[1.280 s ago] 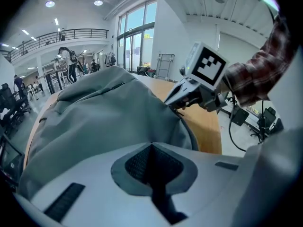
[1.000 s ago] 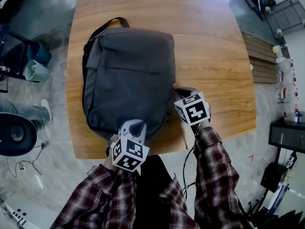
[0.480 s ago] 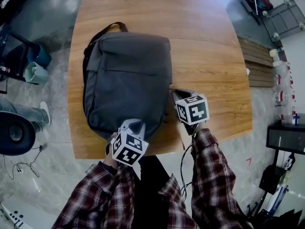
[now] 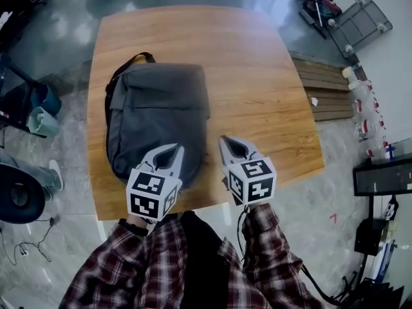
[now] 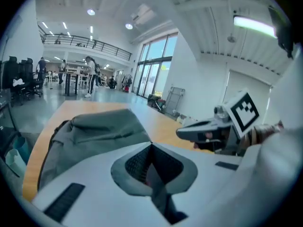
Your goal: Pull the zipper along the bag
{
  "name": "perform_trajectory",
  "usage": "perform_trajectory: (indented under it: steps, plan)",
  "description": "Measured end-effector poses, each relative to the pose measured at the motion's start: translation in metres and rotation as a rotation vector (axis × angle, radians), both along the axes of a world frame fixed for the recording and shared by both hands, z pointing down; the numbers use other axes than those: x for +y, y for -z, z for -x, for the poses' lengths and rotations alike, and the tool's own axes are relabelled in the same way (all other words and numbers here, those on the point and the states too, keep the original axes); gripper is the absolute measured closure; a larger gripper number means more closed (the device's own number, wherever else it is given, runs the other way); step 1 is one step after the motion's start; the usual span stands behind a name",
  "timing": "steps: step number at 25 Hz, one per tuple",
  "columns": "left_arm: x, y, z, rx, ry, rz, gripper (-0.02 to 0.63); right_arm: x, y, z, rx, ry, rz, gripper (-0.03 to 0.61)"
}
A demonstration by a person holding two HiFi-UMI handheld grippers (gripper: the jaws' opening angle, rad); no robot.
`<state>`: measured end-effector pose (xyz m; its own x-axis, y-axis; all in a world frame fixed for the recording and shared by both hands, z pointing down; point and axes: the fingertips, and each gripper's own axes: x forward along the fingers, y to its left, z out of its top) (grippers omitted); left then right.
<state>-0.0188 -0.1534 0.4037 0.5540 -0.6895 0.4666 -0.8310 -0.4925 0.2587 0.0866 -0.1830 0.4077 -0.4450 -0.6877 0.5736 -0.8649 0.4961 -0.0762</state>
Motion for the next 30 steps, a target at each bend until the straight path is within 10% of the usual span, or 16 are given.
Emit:
perform_trajectory:
  steps: [14,30]
  plan:
    - [0.018,0.193,-0.015,0.092,0.046,-0.408,0.604,0.049,0.187,0.056,-0.212,0.085,-0.394,0.566]
    - [0.007,0.201,-0.006,0.092,0.073,-0.434,0.604,0.040,0.197,0.054,-0.202,0.090,-0.417,0.569]
